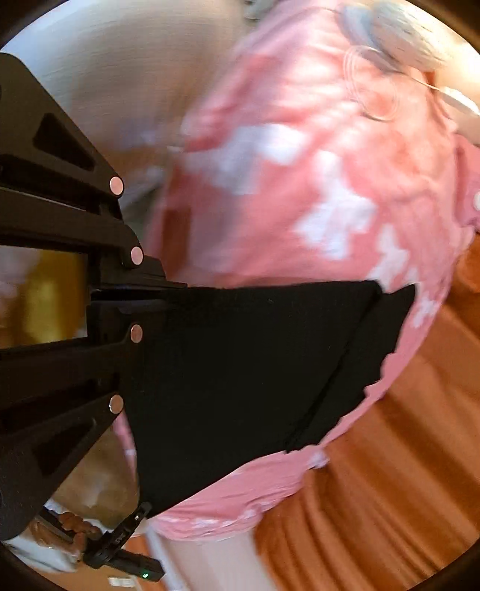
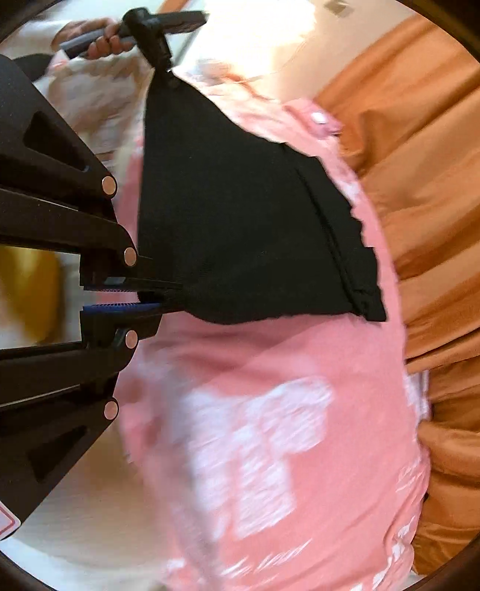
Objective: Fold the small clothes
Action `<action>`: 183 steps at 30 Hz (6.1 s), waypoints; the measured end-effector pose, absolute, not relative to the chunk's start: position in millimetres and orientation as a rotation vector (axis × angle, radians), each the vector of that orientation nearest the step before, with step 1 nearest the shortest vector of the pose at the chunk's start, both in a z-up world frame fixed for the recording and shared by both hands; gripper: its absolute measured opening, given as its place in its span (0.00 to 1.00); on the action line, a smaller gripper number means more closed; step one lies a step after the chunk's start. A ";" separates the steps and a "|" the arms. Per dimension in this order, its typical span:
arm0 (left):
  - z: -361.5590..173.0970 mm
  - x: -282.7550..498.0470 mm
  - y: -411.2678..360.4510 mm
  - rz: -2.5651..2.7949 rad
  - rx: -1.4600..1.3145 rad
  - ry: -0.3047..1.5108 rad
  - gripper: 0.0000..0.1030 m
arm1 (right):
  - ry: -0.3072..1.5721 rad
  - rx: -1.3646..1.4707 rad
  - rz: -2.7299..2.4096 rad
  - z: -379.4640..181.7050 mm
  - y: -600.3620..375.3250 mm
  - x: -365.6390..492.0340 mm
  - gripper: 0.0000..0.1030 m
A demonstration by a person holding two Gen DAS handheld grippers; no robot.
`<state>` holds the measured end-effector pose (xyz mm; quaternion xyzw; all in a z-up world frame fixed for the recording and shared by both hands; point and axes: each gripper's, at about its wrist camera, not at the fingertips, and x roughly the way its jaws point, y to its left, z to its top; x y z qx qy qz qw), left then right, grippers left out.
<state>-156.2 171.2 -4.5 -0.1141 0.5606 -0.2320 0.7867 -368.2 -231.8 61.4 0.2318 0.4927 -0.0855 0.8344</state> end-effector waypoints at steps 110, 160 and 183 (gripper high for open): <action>-4.8 83.4 43.6 -0.482 -0.069 1.132 0.61 | 1.005 0.570 -0.297 21.4 -355.8 -131.6 0.49; -52.4 71.4 69.7 -0.310 -0.150 1.212 0.72 | 1.058 0.661 -0.201 0.6 -369.5 -151.7 0.60; -32.6 17.8 74.2 -0.457 -0.064 1.221 0.20 | 1.108 0.477 -0.269 20.7 -344.2 -216.4 0.19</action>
